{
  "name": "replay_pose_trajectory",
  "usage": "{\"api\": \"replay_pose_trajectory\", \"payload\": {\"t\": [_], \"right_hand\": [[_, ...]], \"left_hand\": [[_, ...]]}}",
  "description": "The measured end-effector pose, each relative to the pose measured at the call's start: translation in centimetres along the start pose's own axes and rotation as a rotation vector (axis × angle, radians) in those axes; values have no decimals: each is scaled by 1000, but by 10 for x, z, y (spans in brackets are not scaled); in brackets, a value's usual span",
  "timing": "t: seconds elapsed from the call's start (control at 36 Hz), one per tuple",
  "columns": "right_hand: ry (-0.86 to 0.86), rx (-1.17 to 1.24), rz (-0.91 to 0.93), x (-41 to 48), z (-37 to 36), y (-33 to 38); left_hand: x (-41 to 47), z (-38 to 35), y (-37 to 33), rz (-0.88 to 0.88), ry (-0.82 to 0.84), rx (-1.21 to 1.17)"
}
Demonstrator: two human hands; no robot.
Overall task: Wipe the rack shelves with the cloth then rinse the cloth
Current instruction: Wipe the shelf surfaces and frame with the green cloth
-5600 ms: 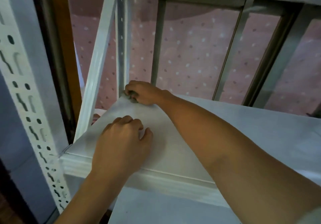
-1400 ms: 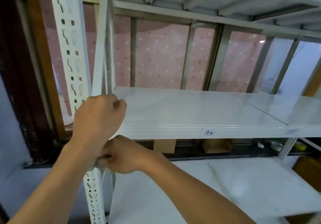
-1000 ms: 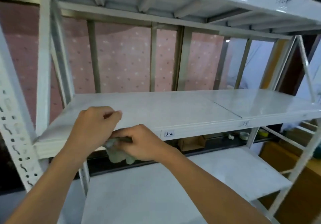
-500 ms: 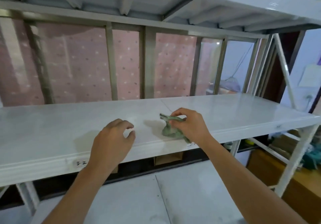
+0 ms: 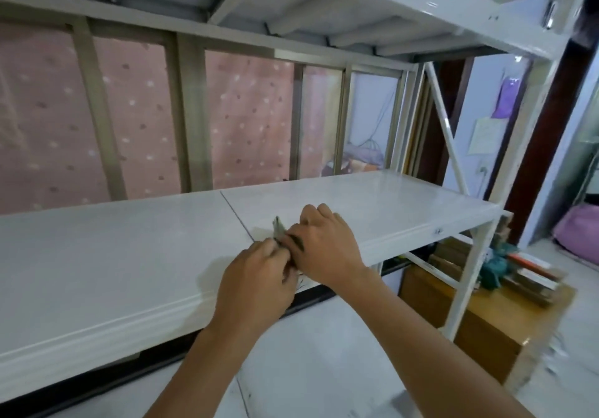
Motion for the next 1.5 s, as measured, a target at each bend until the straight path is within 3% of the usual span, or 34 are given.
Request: {"api": "replay_pose_trajectory", "payload": {"t": [0.08,0.17,0.31,0.39,0.47,0.61,0.75,0.86,1.06,1.25,1.36,1.5], "right_hand": [[250,-17,-26,6,8,-6],[396,-38,-43,13,9,-20],[424,30,80,25,6,-43],[321,34,131,35,10,-80],[242,80,57,49,15,-160],[260,121,-179,79,28,-336],[285,-214,-453,100,27,-481],[407,-537,-505,93,6,-539],[394,-550,-390,103,-17,-543],[499,-240,-399,114,-40,-520],[491,-172,-235,116,-52,-469],[465,-116,-10,100,-54,-354]], "left_hand": [[5,-7,1,116,-56,-90],[12,-9,1,187,-57,-183],[44,-15,-26,186,-120,-135],[67,-29,-44,229,-179,-89],[89,-57,-61,318,-199,-60],[126,-108,-84,481,-181,-137],[137,-127,-77,655,-205,-57],[141,-133,-78,697,-211,72],[151,-148,-88,569,-90,235],[147,-149,-85,487,-75,209],[147,-149,-86,473,-113,205],[144,-145,-85,487,-254,215]]}}
Point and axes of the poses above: each hand's wrist, its own x-axis towards the middle knuckle, its own z-axis out of the back of the hand, y = z × x, the point moved 3 cm from there along x, towards the middle knuckle, and after that the axes turned 13 degrees about -z, right-handed, at the moved point
